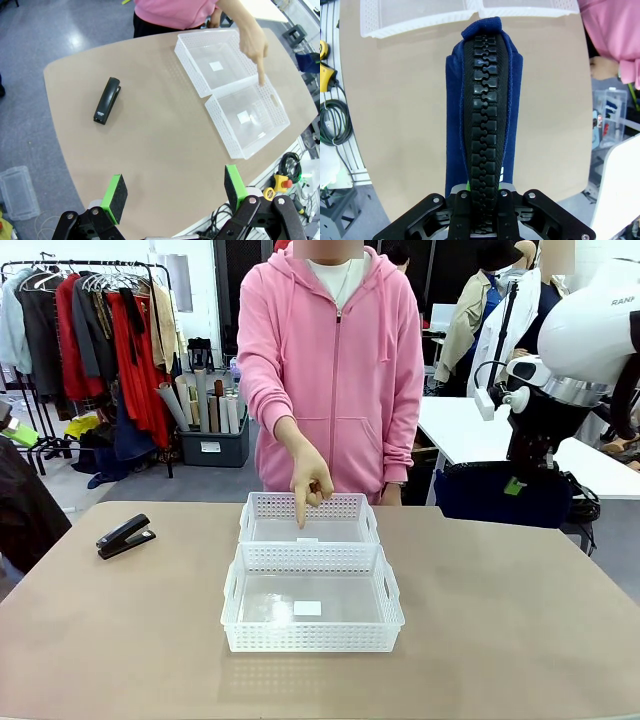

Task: Distribute items into two baskets.
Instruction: Place the picked Pencil pouch into the Organizing basket as instructed by the person.

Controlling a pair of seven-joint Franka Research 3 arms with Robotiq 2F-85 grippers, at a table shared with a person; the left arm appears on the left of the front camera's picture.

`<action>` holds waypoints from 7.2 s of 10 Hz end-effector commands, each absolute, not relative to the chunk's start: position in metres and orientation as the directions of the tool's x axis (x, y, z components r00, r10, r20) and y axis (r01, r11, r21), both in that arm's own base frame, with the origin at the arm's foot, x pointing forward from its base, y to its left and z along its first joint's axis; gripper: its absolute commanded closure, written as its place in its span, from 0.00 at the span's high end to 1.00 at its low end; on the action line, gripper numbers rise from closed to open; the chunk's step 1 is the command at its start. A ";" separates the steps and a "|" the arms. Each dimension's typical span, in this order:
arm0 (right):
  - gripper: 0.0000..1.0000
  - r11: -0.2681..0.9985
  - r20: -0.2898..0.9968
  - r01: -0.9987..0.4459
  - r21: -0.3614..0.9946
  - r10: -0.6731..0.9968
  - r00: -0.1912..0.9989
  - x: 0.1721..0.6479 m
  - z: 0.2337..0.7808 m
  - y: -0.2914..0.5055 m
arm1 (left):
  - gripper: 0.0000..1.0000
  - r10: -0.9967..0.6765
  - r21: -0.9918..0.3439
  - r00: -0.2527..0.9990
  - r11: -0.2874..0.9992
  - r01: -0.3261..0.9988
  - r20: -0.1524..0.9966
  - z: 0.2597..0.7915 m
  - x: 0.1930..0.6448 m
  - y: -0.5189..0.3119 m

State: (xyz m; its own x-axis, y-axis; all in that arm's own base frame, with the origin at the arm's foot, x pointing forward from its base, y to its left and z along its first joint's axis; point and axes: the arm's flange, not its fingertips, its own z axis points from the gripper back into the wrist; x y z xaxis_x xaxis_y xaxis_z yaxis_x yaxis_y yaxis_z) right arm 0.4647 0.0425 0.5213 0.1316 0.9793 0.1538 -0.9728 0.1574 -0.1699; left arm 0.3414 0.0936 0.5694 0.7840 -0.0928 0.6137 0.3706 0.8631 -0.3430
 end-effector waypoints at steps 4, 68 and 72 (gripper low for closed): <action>0.00 0.159 0.156 -0.970 -0.184 0.979 0.131 0.462 0.523 0.041 | 1.00 -0.093 -0.341 0.785 0.865 0.368 0.612 0.569 0.341 0.094; 1.00 0.053 0.163 -0.969 -0.240 0.986 0.014 0.364 0.420 0.348 | 1.00 -0.093 -0.341 0.785 0.865 0.368 0.612 0.569 0.341 0.094; 1.00 0.053 0.163 -0.969 -0.240 0.986 0.014 0.364 0.420 0.348 | 1.00 -0.093 -0.341 0.785 0.865 0.368 0.612 0.569 0.341 0.094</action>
